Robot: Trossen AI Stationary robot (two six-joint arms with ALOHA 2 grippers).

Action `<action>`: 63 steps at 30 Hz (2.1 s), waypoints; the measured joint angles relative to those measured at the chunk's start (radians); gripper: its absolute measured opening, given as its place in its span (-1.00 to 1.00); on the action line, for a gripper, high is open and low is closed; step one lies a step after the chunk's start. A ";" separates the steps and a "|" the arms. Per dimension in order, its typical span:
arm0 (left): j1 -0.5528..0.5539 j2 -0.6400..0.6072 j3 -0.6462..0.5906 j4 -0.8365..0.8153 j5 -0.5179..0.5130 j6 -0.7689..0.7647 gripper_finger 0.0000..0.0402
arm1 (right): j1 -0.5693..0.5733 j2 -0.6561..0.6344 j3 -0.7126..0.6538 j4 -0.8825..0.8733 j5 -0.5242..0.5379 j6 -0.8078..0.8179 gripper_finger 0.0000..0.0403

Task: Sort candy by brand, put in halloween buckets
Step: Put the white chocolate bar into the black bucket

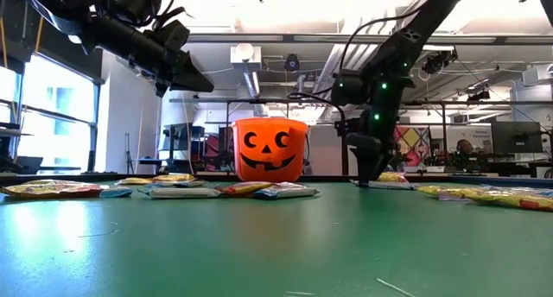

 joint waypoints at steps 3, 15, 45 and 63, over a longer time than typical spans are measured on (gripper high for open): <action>0.000 0.000 0.000 -0.003 0.000 0.000 -0.98 | 0.000 0.005 0.000 0.002 -0.002 0.002 0.10; 0.000 0.000 0.000 -0.009 0.000 -0.002 -0.98 | -0.020 0.008 -0.001 0.011 -0.040 -0.003 -0.64; 0.000 0.000 0.000 -0.009 0.000 -0.002 -0.98 | 0.009 0.013 0.470 -0.609 -0.103 0.079 -0.59; 0.000 0.000 0.000 -0.008 0.000 0.044 -0.98 | 0.464 -0.276 0.578 -0.965 -0.188 0.701 -0.59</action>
